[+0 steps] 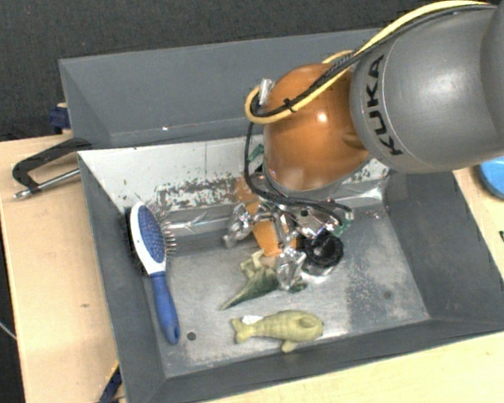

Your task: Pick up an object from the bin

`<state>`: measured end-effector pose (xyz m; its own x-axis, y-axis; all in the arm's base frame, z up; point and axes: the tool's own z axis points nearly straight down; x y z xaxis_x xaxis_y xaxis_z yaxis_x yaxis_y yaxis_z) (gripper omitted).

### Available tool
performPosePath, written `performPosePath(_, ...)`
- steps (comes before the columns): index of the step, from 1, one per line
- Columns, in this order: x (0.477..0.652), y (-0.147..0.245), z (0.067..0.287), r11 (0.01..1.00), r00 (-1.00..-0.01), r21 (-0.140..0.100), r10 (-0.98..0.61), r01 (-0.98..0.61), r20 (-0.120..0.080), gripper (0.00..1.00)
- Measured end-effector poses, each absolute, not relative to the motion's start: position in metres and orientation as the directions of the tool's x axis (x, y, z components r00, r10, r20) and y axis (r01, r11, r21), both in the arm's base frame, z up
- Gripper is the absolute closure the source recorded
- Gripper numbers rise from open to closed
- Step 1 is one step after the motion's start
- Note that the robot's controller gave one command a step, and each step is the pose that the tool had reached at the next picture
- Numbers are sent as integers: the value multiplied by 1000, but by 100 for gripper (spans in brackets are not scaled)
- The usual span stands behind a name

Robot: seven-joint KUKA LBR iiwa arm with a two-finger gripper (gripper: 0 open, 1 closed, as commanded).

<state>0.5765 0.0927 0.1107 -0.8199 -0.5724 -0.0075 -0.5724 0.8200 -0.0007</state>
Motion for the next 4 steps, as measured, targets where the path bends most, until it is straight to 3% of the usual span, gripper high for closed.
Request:
performPosePath(1,591,73,76,737,-737,6,-676,-676,-4,0)
performPosePath(2,592,76,80,738,-738,3,-675,-675,-4,0)
performPosePath(3,591,74,81,739,-739,5,-674,-674,6,100)
performPosePath(4,594,75,121,740,-740,-4,-673,-673,-9,100)
